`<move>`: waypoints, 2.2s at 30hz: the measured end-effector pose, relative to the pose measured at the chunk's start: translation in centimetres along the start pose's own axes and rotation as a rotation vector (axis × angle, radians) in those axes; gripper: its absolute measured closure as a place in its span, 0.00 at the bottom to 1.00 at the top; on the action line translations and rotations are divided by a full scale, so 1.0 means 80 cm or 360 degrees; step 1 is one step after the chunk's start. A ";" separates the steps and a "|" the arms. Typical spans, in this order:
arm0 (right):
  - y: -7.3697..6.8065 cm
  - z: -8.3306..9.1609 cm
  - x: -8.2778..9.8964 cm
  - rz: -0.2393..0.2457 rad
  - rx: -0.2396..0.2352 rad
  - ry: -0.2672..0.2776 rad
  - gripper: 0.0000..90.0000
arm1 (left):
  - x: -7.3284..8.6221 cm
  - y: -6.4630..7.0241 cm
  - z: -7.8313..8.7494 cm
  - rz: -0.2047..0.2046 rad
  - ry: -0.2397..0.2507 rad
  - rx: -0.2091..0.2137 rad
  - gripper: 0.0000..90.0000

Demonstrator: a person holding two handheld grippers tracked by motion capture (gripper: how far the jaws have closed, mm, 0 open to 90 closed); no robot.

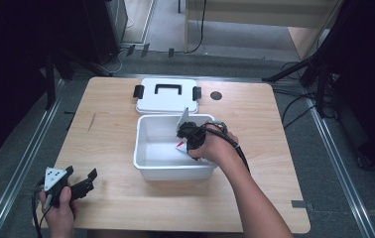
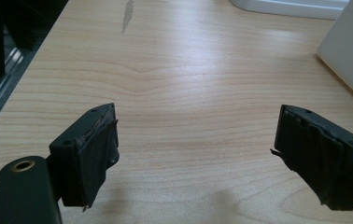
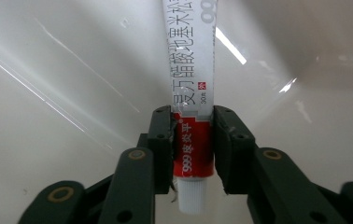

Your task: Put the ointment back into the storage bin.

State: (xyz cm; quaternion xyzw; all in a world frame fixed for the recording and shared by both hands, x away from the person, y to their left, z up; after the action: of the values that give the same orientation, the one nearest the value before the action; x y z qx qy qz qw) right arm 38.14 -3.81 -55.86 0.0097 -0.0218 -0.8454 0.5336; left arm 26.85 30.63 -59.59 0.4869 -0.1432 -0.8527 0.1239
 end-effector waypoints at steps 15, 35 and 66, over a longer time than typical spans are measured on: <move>-0.002 0.024 -0.001 0.0061 0.0056 0.0123 0.46 | 0.000 0.000 0.000 -0.0003 -0.0002 -0.0003 0.16; -0.011 0.119 0.017 -0.0013 0.0042 0.0282 0.03 | 0.000 0.000 0.000 0.0008 -0.0005 0.0002 0.16; 0.031 0.103 0.207 -0.0372 0.0090 0.0434 0.02 | 0.000 0.000 -0.001 0.0008 -0.0011 0.0004 0.16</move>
State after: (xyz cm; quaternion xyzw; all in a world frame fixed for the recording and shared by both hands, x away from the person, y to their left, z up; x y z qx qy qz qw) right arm 32.94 -19.58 -47.36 0.1416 0.0281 -0.8915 0.4294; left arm 26.89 30.64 -59.64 0.4838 -0.1458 -0.8539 0.1249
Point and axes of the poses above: each handheld gripper's, and its own axes: z roughly backward along the jaws, x roughly out of its underside, y roughly to its right, the point moved 9 cm from there along -z, roughly forward along the jaws, and after that the axes turned 15 degrees about z, right-handed, at the moved point
